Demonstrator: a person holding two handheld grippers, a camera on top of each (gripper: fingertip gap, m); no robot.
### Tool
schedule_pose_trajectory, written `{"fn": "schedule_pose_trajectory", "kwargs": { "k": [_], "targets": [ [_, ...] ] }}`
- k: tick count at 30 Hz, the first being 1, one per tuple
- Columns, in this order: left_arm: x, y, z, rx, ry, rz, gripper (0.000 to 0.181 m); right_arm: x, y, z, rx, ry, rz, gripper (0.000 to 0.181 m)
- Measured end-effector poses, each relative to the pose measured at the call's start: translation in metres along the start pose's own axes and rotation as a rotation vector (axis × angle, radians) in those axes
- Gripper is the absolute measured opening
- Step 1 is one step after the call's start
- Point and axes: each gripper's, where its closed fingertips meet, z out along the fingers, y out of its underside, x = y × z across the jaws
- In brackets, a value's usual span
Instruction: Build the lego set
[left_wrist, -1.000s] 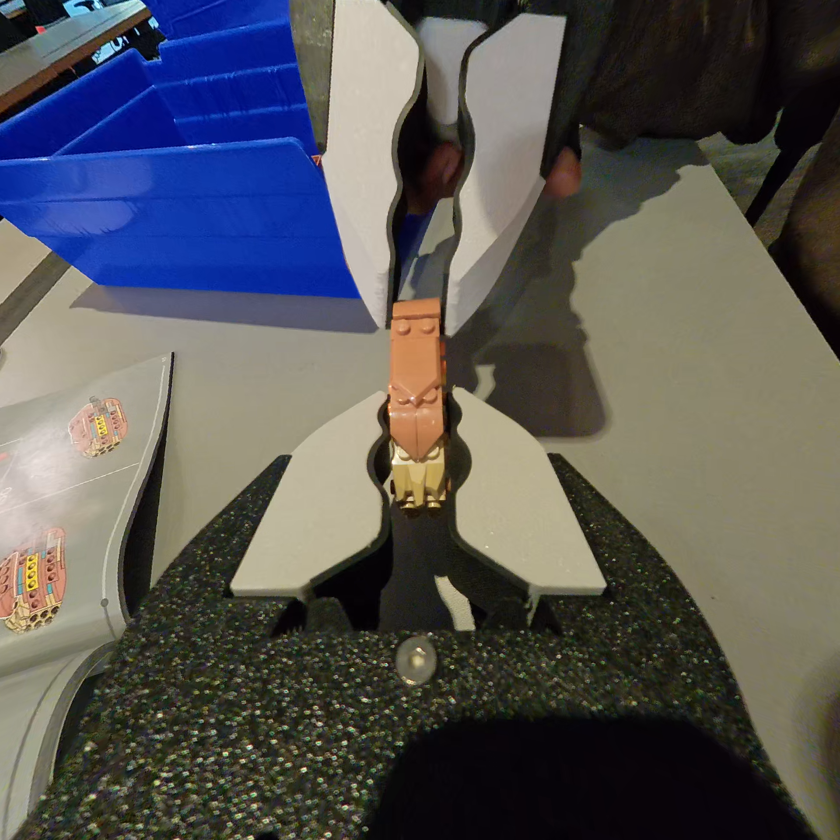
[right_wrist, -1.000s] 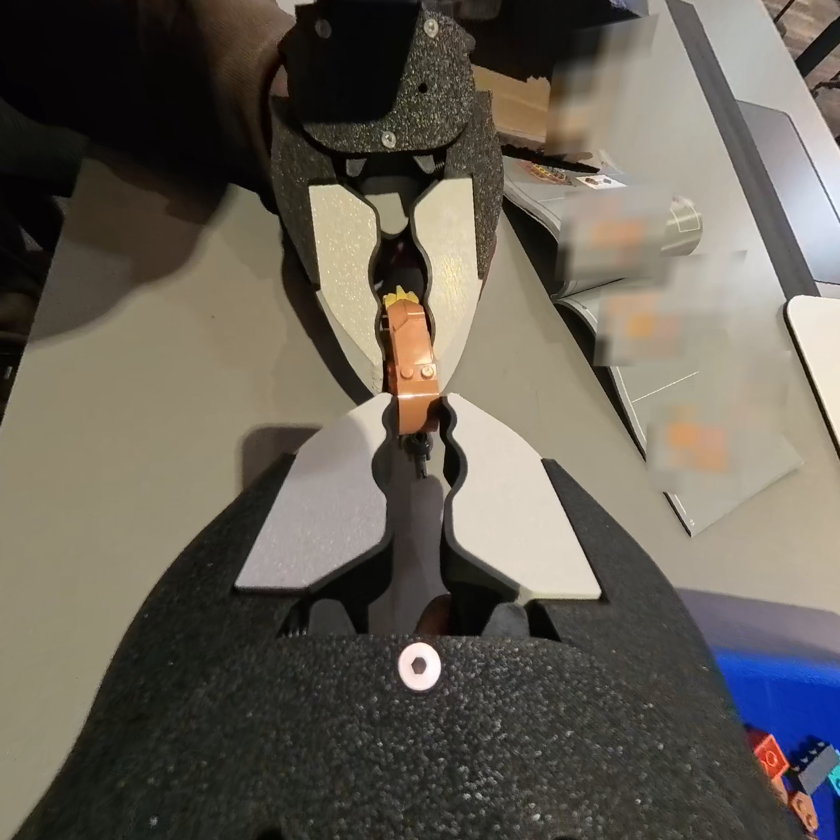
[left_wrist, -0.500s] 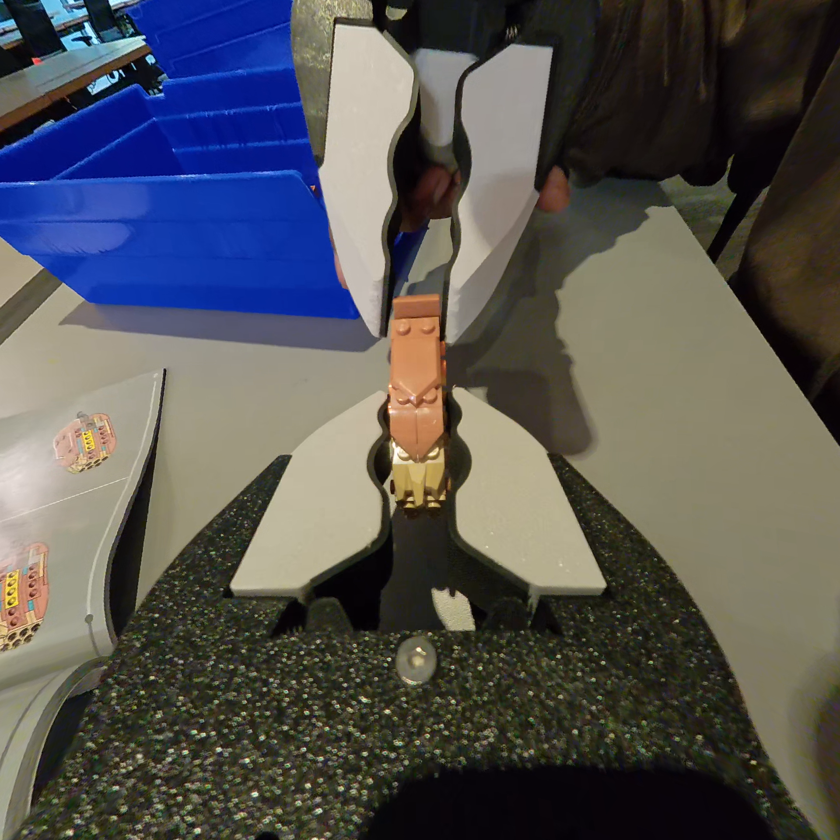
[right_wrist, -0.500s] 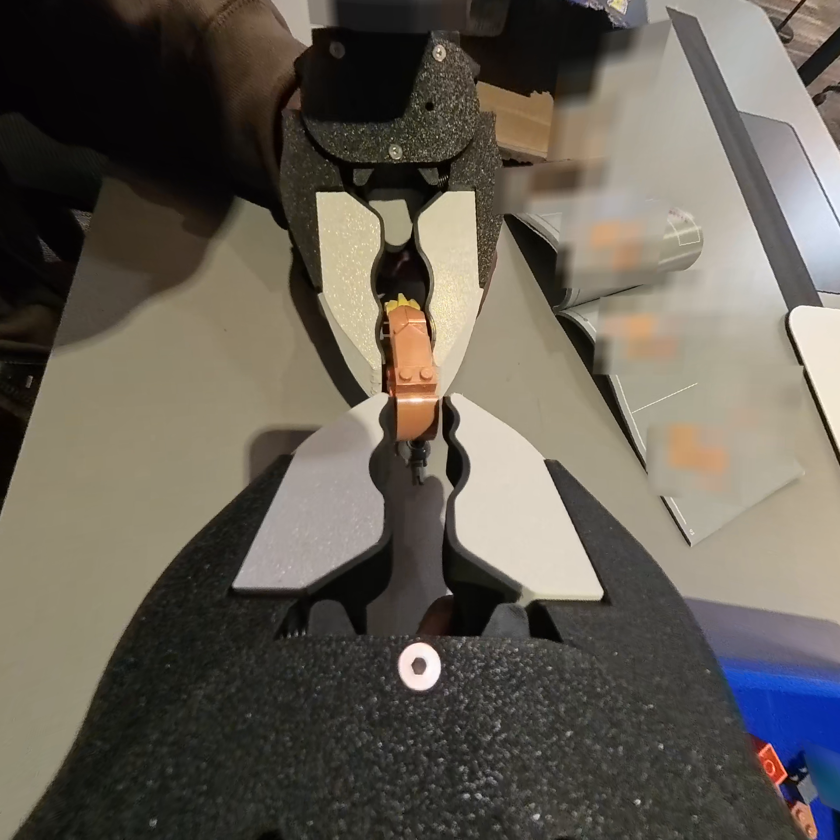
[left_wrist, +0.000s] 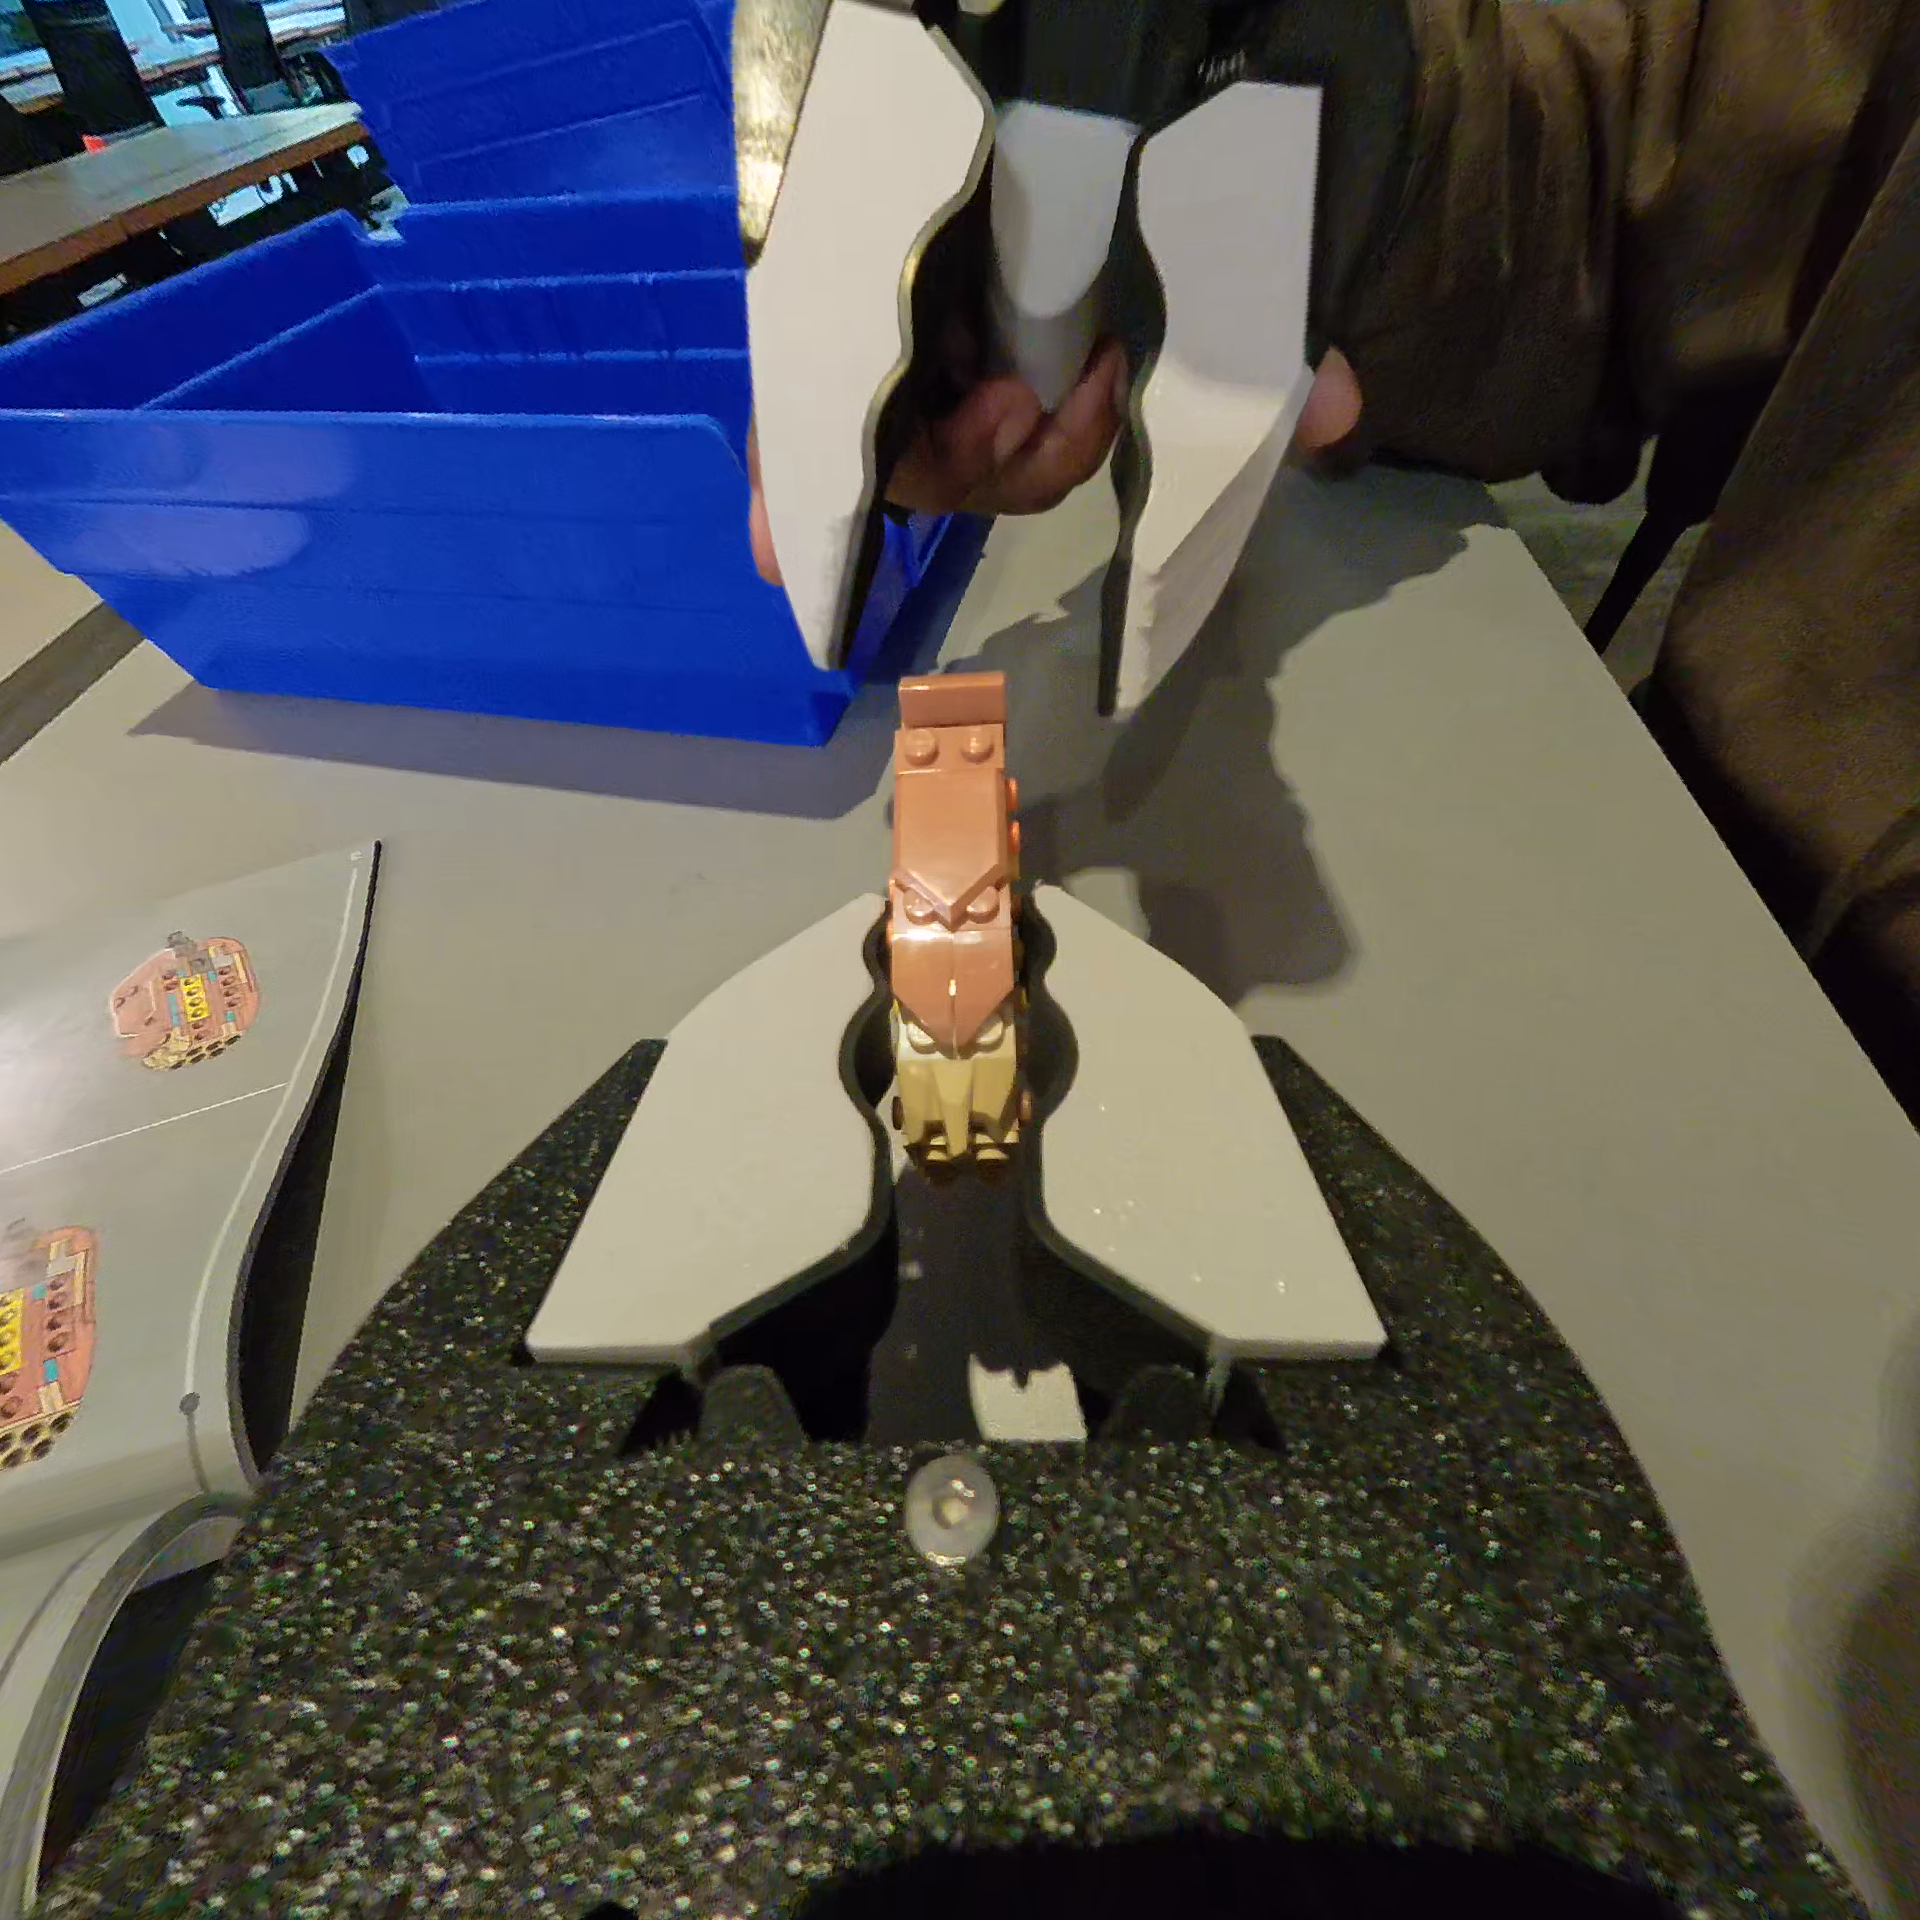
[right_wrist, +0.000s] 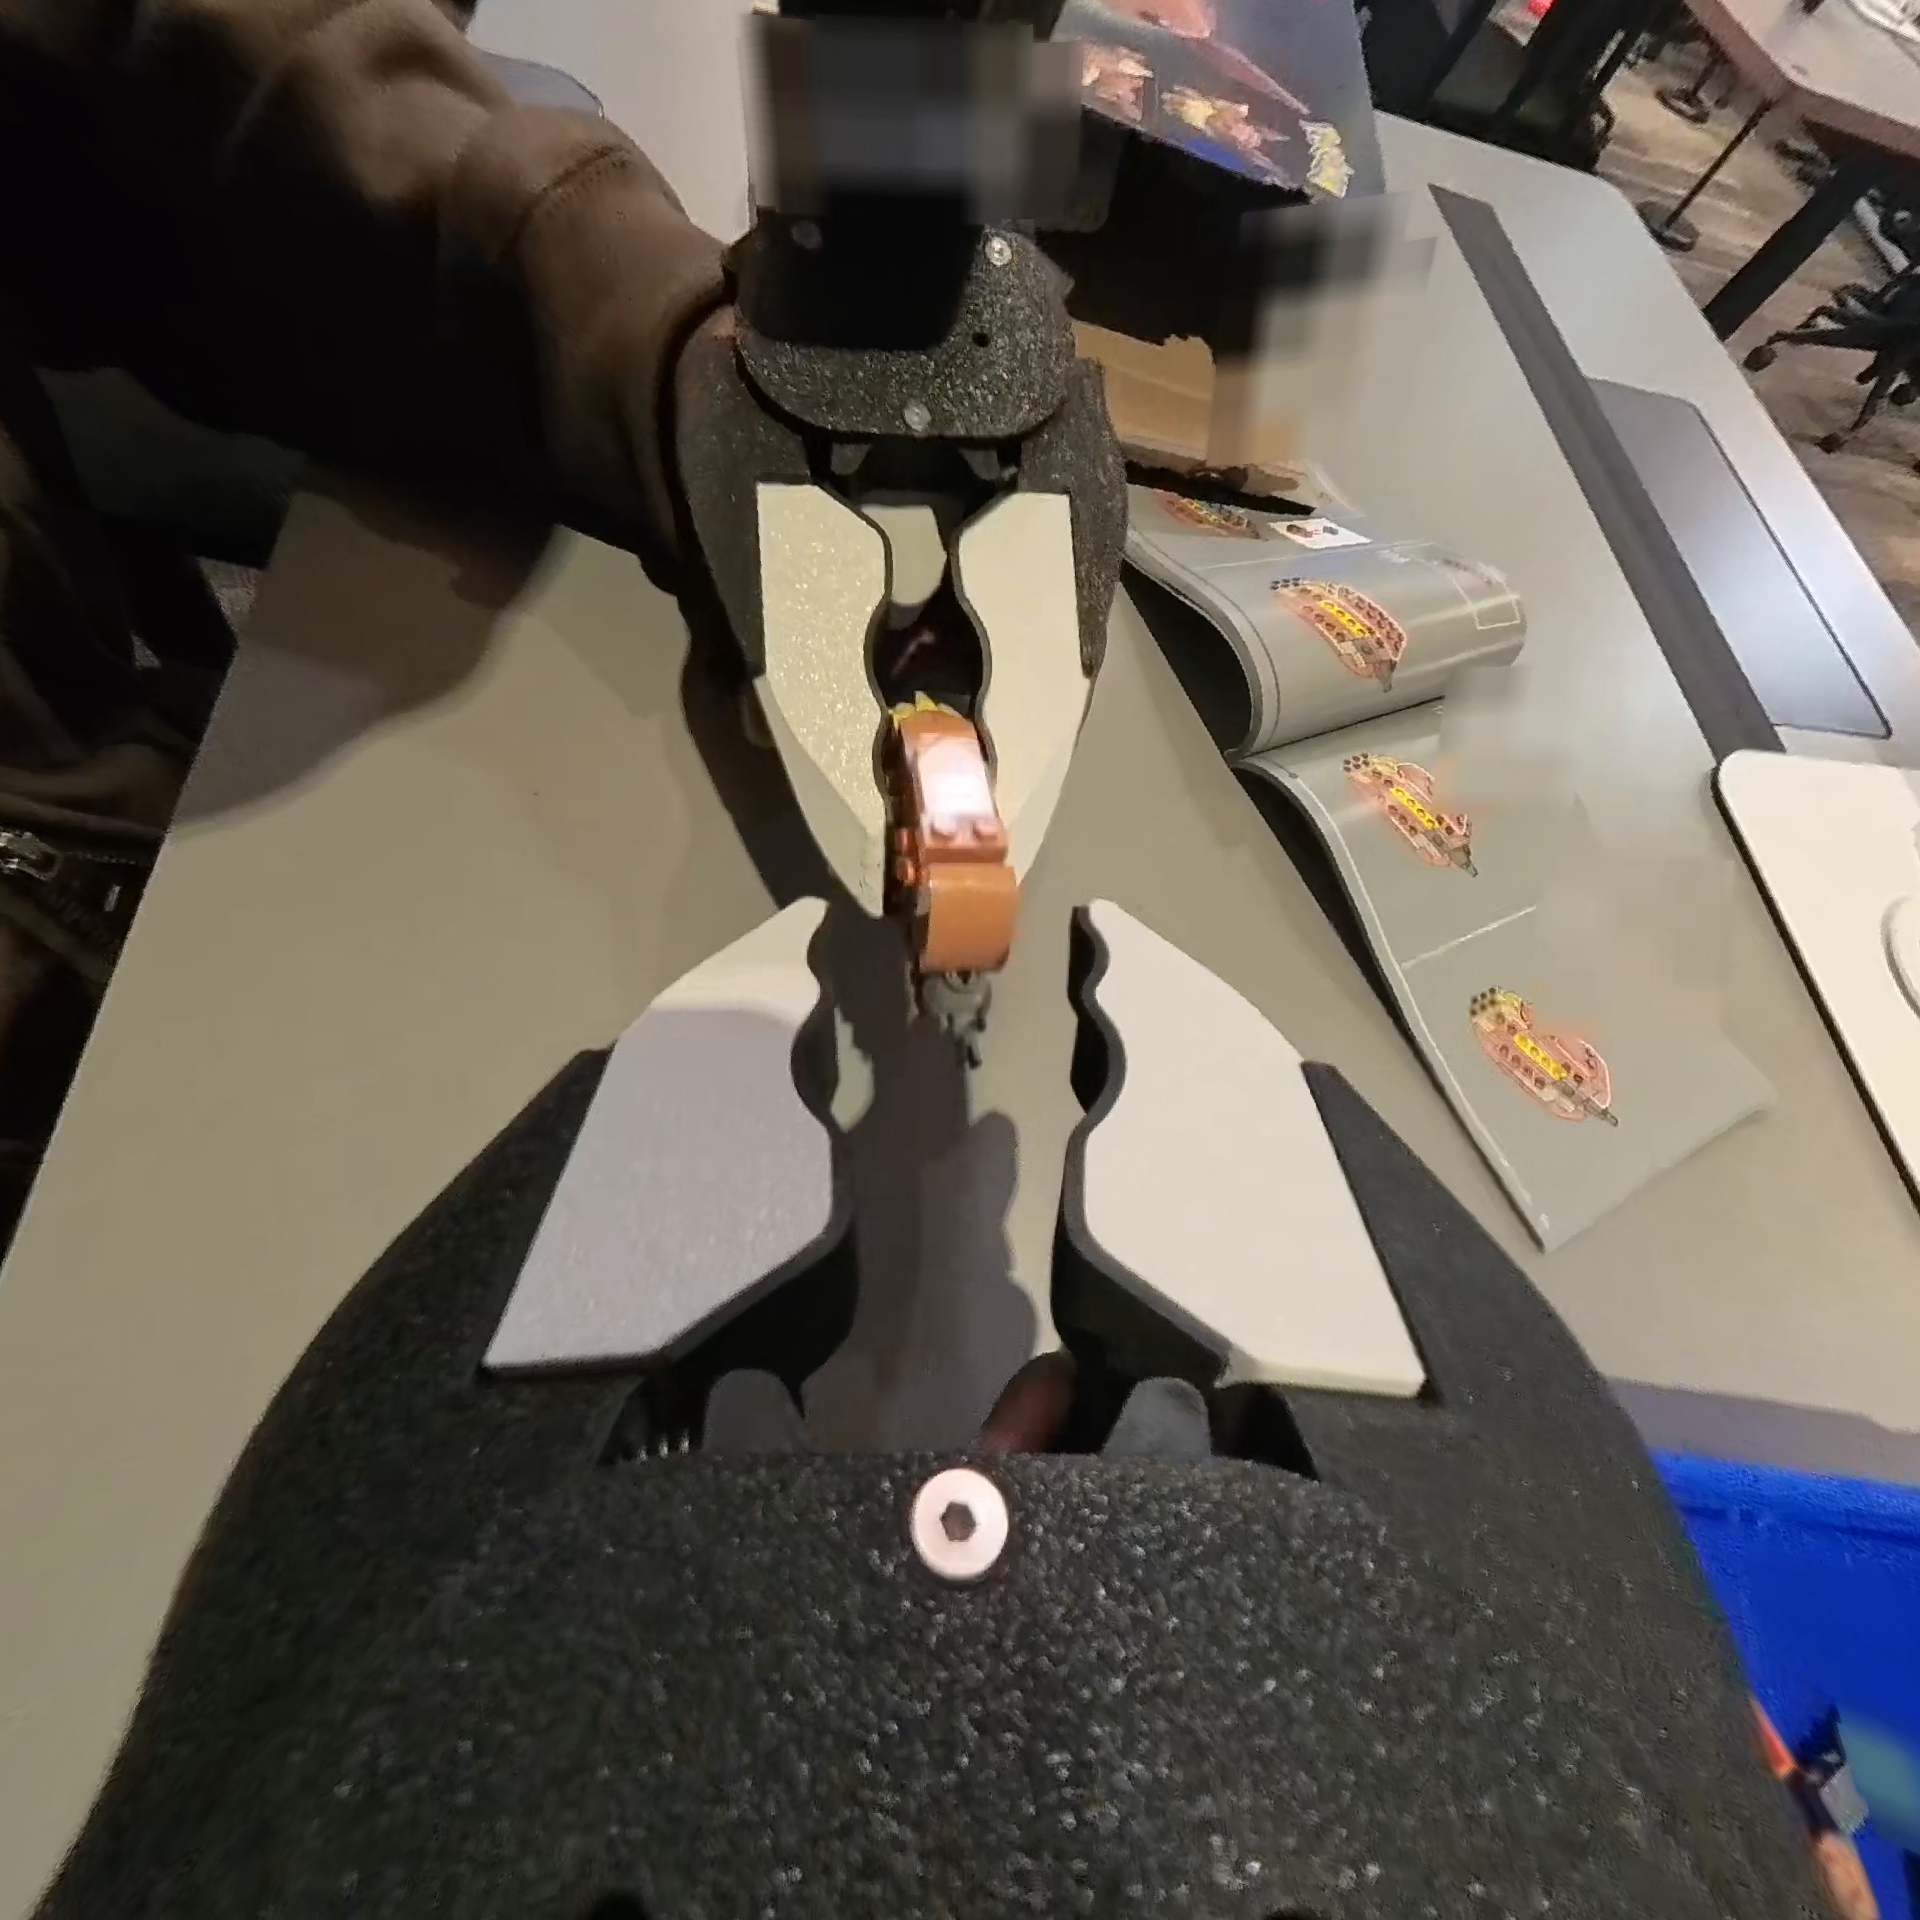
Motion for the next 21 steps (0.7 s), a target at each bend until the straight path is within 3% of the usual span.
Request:
{"fn": "schedule_pose_trajectory", "kwargs": {
  "k": [5,11,21],
  "targets": [
    [0.001,-0.002,-0.001,0.015,0.018,-0.017,0.022,0.005,0.001,-0.003,0.055,0.005,0.056,0.037],
    [0.003,-0.002,-0.001,0.016,0.027,-0.019,0.022,0.009,-0.014,-0.01,0.16,0.01,0.057,0.015],
    [0.004,-0.006,-0.001,0.034,0.045,-0.05,0.022,-0.001,-0.014,-0.001,0.127,-0.01,-0.002,0.002]
  ]
}}
